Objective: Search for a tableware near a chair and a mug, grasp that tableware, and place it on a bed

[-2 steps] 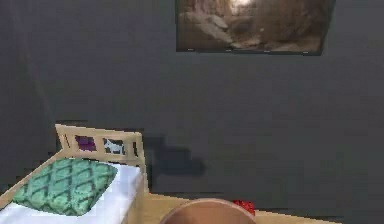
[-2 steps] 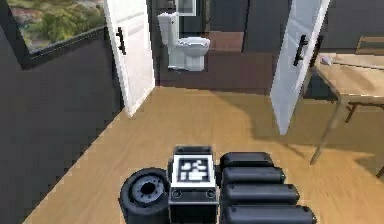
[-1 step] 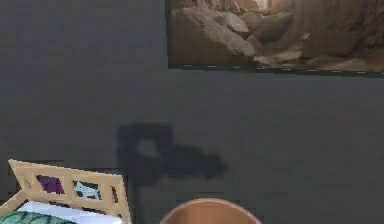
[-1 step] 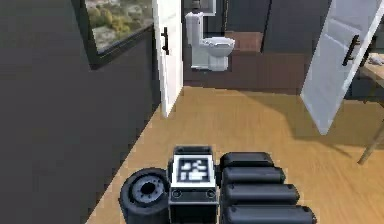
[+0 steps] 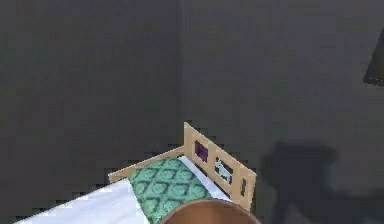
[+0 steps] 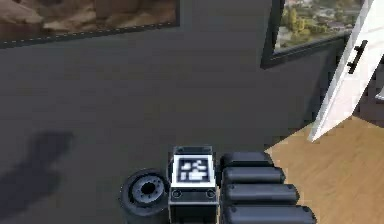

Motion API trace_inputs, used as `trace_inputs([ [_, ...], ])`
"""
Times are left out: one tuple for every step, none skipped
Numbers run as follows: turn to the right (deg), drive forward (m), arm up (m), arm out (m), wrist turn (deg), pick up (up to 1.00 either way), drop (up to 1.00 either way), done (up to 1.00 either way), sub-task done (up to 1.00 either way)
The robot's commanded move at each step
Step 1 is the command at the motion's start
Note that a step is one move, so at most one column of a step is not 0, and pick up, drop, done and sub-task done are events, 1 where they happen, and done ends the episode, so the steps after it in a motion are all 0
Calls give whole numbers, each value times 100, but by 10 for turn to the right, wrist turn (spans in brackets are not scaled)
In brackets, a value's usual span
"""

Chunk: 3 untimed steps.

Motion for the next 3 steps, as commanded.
trace_inputs([
  [-450, 0, 0, 0, 0, 0, 0, 0, 0],
  [-450, 0, 0, 0, 0, 0, 0, 0, 0],
  [-270, 0, 0, 0, 0, 0, 0, 0, 0],
])
